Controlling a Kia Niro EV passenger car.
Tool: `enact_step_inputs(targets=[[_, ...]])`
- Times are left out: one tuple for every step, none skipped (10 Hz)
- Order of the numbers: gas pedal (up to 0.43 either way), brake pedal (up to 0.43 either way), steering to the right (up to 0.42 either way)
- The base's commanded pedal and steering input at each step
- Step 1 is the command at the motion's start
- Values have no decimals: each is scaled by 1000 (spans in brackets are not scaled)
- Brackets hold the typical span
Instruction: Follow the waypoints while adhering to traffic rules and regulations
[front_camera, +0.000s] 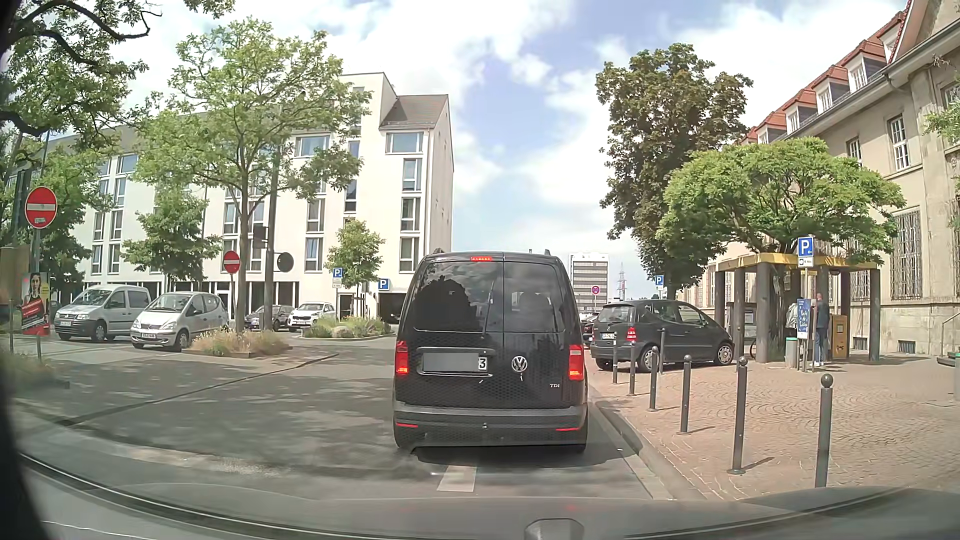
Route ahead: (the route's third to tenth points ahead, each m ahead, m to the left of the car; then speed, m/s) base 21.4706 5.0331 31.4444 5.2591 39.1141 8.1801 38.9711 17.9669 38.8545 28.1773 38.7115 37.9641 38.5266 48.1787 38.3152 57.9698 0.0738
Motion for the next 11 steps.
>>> enact_step_inputs(targets=[[0, 24, -54], [0, 24, -56], [0, 24, -56], [0, 24, -56], [0, 37, -56], [0, 104, -56], [0, 165, -58], [0, 171, -58], [0, 177, -58], [0, 189, -58], [0, 201, -58]])
